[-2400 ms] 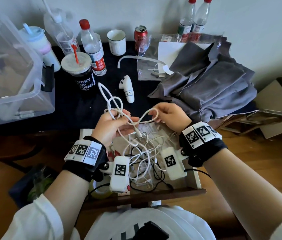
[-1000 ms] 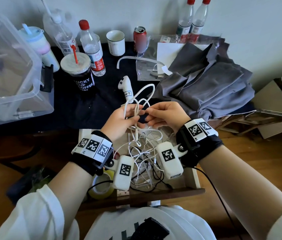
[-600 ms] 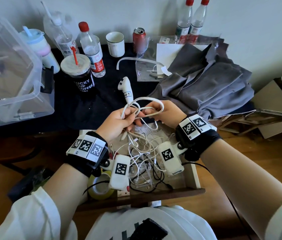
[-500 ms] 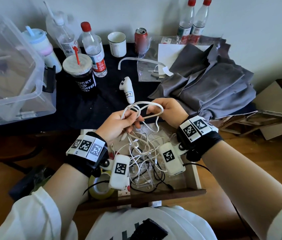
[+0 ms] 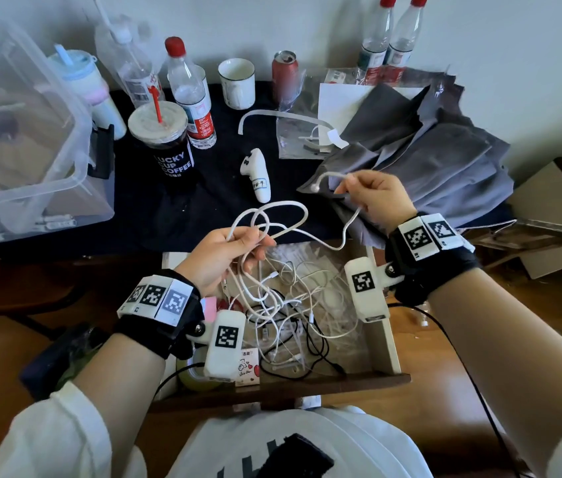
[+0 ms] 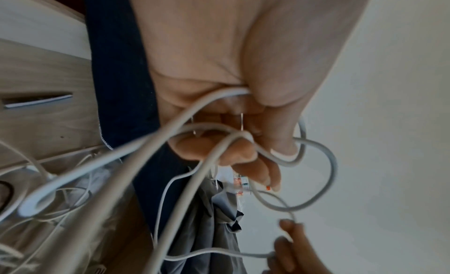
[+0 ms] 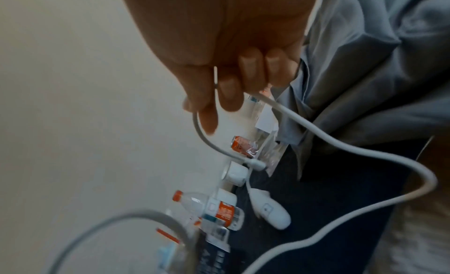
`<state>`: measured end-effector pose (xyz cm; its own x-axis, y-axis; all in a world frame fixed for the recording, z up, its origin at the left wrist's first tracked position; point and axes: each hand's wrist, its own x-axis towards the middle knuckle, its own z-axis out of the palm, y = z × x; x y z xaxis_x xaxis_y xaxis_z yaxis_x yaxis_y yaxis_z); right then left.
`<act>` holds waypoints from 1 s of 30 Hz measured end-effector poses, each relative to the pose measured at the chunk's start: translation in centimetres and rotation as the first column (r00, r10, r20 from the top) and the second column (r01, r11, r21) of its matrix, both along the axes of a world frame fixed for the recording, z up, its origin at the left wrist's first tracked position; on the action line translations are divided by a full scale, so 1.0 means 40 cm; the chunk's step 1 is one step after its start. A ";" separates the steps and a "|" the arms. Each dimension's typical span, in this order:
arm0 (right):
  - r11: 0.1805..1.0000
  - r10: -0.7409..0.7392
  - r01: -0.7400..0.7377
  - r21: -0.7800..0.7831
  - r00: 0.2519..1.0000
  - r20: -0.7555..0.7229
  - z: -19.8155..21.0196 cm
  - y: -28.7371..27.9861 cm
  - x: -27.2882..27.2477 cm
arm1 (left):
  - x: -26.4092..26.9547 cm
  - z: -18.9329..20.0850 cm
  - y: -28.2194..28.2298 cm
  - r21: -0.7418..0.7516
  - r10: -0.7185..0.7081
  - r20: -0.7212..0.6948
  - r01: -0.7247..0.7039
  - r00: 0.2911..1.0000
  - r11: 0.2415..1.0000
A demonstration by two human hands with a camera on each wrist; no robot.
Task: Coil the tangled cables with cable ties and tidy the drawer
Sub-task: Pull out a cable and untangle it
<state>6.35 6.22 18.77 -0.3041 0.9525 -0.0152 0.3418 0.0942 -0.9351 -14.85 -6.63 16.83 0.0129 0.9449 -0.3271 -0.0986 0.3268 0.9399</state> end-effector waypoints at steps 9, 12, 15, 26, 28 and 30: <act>0.950 0.296 -0.277 -0.146 0.947 0.127 -0.029 -0.055 -0.022 | 0.017 0.025 0.026 0.092 -0.070 0.068 0.063 0.995 0.994; 0.911 0.396 -0.390 -0.134 0.918 0.019 -0.015 -0.081 -0.054 | 0.031 0.034 0.035 0.091 -0.109 0.066 0.103 0.992 0.990; 0.870 0.479 -0.479 -0.116 0.877 -0.028 -0.010 -0.094 -0.073 | 0.032 0.034 0.039 0.065 -0.109 0.028 0.107 0.994 0.992; 0.947 0.308 -0.315 -0.062 0.946 -0.102 0.043 -0.088 -0.082 | 0.022 0.005 0.042 -0.122 0.029 0.108 -0.016 0.994 0.992; 0.950 0.296 -0.304 -0.076 0.950 -0.101 0.031 -0.083 -0.064 | 0.010 -0.004 0.044 -0.146 0.130 0.194 -0.102 0.972 0.984; 0.944 0.304 -0.309 -0.112 0.951 -0.062 0.020 -0.080 -0.043 | -0.002 -0.013 0.044 -0.181 0.212 0.200 -0.177 0.957 0.967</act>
